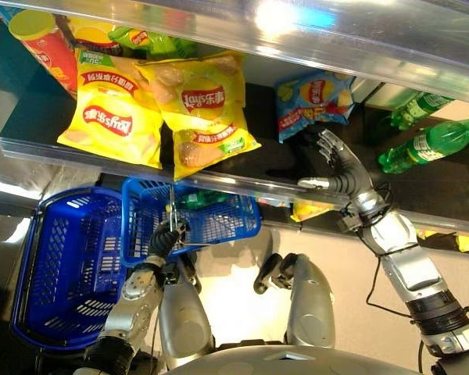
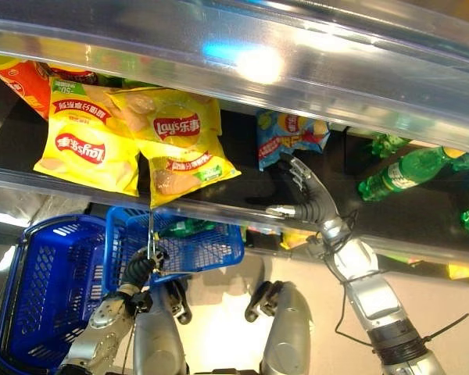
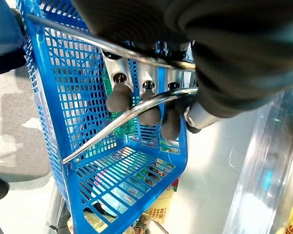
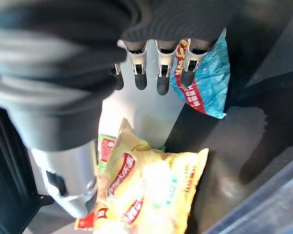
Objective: Pick up the snacks into the basket
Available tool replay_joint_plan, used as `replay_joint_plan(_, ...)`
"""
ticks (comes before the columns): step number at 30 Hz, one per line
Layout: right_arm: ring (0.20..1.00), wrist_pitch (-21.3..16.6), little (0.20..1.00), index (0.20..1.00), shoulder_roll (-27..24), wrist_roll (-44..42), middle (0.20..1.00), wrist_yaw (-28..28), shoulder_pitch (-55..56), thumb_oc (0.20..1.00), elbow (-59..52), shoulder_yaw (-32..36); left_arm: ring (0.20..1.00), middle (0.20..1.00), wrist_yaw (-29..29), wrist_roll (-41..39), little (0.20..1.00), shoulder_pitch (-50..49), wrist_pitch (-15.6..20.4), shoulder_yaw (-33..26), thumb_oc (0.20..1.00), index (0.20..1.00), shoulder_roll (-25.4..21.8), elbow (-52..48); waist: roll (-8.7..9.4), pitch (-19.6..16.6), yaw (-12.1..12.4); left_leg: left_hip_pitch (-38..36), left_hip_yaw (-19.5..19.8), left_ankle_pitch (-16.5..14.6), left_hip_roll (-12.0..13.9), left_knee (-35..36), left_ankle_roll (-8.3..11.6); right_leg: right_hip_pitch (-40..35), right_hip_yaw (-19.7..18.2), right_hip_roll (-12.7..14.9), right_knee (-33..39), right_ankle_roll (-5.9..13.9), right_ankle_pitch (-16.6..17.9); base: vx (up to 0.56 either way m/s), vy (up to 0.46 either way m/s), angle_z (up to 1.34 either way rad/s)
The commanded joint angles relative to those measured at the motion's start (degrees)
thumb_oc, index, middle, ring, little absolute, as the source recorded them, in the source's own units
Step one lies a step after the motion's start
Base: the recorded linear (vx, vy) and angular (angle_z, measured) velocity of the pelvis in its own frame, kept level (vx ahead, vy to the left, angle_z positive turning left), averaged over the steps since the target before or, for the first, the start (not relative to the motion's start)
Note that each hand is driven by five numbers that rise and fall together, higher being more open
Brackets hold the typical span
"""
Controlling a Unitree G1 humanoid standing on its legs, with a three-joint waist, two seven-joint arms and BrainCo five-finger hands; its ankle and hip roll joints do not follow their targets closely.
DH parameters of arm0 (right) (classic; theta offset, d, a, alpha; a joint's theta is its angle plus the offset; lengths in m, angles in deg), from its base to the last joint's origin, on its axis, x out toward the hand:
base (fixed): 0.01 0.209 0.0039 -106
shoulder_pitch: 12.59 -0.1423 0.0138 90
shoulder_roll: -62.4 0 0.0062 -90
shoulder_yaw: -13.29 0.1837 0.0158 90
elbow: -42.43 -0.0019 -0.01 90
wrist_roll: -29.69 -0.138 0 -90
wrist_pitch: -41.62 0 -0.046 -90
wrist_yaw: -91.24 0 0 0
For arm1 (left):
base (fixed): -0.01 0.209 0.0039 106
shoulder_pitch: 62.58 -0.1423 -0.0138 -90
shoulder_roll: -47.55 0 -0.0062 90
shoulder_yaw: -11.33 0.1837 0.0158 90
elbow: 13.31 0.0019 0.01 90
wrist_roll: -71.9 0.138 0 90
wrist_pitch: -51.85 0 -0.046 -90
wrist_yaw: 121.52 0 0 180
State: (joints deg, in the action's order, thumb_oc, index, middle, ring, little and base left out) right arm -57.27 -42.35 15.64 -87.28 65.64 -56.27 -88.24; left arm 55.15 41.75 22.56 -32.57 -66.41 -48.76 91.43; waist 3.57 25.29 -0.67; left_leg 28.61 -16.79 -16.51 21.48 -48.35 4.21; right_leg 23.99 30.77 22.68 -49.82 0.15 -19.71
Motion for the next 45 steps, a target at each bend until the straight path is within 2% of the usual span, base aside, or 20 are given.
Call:
replay_joint_plan(1,1.000,-3.8,1.000,1.000,1.5,3.0,1.000,-3.1,-6.4,1.000,1.5,-0.6,0.200,0.200,0.7,-2.5,0.200,-0.4,8.0,0.0,0.200,0.200,-0.7,-10.0,-0.93,-2.8,2.7,-5.1,-1.7,2.3,-0.9,5.1,-1.24,-0.2,-2.9,5.2,1.1,10.50,14.3,0.00,0.000,0.00)
replay_joint_plan(4,1.000,-3.2,1.000,1.000,2.6,5.3,1.000,-4.6,-9.5,1.000,3.3,-2.0,0.200,0.200,0.2,-2.6,0.200,-0.2,8.0,0.1,0.200,0.200,-0.6,-10.0,-1.07,-2.7,3.1,-5.1,-1.6,2.4,-1.0,5.1,-1.25,-0.4,-2.8,5.2,1.1,10.45,14.3,0.00,0.000,0.00)
replay_joint_plan(5,1.000,-1.9,1.000,1.000,3.9,9.0,1.000,-6.6,-13.6,1.000,6.7,-3.3,0.200,0.200,-0.1,-2.7,0.200,-0.1,7.9,0.8,0.200,0.200,-0.6,-9.9,-1.42,-2.7,3.9,-5.1,-1.4,2.5,-1.2,5.3,-1.31,-0.6,-2.5,5.2,1.2,10.41,14.2,0.00,0.000,0.00)
replay_joint_plan(9,1.000,0.1,1.000,1.000,6.1,13.4,1.000,-9.1,-20.1,1.000,12.9,-5.9,0.200,0.200,-0.7,-2.8,0.200,0.6,8.0,1.1,0.200,0.200,-0.3,-10.0,-1.86,-2.5,4.9,-5.0,-1.2,2.5,-1.5,5.4,-1.45,-1.0,-2.1,5.3,1.4,10.24,14.3,0.00,-0.002,0.01)
replay_joint_plan(23,1.000,3.5,1.000,1.000,12.3,14.1,1.000,-8.3,-33.6,1.000,32.6,-12.3,0.200,0.200,-0.2,-3.6,0.200,1.0,7.7,2.0,0.200,0.200,-0.9,-9.8,-2.53,-1.9,7.6,-4.8,-0.8,3.1,-2.2,6.0,-1.69,-1.5,-1.2,5.2,1.7,9.98,15.2,0.00,-0.001,0.02)
replay_joint_plan(28,1.000,5.4,1.000,1.000,13.6,19.4,1.000,-7.6,-37.1,1.000,41.3,-14.6,0.200,0.200,0.2,-3.9,0.200,0.8,7.7,2.1,0.200,0.200,-1.2,-10.3,-2.91,-1.8,8.3,-4.9,-0.7,3.1,-2.5,6.2,-1.67,-1.6,-1.2,5.2,1.6,9.94,15.4,0.00,0.000,0.00)
replay_joint_plan(34,1.000,7.1,1.000,1.000,17.1,30.6,1.000,-7.3,-44.6,1.000,55.2,-18.7,0.200,0.200,0.8,-4.4,0.200,0.8,7.6,2.6,0.200,0.200,-1.6,-11.1,-3.73,-1.7,9.4,-4.6,-0.2,3.1,-2.9,6.2,-1.77,-1.6,-1.2,5.3,1.5,10.06,15.8,0.00,0.000,0.00)
replay_joint_plan(40,1.000,7.3,1.000,1.000,19.1,36.4,1.000,-7.9,-47.6,1.000,59.2,-20.5,0.200,0.200,1.1,-4.3,0.200,1.0,7.4,2.9,0.200,0.200,-1.7,-11.0,-4.01,-1.4,9.7,-4.4,0.1,3.1,-3.2,6.1,-1.84,-1.3,-1.3,5.3,1.4,10.14,16.1,0.00,0.006,0.03)
replay_joint_plan(41,0.357,7.3,0.357,0.357,19.4,37.4,0.357,-7.9,-47.9,0.357,58.9,-20.9,0.200,0.200,1.1,-4.3,0.200,1.3,7.3,3.1,0.200,0.200,-1.7,-10.8,-4.07,-1.3,9.7,-4.3,0.2,3.1,-3.3,6.1,-1.89,-1.2,-1.3,5.3,1.3,10.16,16.1,0.00,0.000,0.00)
replay_joint_plan(42,0.200,7.5,0.200,0.200,19.5,37.6,0.200,-8.3,-48.0,0.200,58.5,-20.9,0.200,0.200,1.0,-4.2,0.200,1.2,7.3,3.2,0.200,0.200,-1.7,-10.7,-4.08,-1.2,9.6,-4.3,0.2,3.1,-3.3,6.1,-1.90,-1.2,-1.4,5.4,1.2,10.18,16.2,0.00,0.000,0.00)
replay_joint_plan(45,0.200,7.7,0.200,0.200,19.3,39.3,0.200,-8.9,-47.5,0.200,57.2,-20.7,0.200,0.200,0.7,-4.4,0.200,1.6,7.4,3.3,0.200,0.200,-1.5,-10.6,-4.10,-1.0,9.4,-4.3,0.2,3.1,-3.4,6.1,-1.98,-1.0,-1.6,5.4,1.2,10.27,16.4,0.00,0.000,0.00)
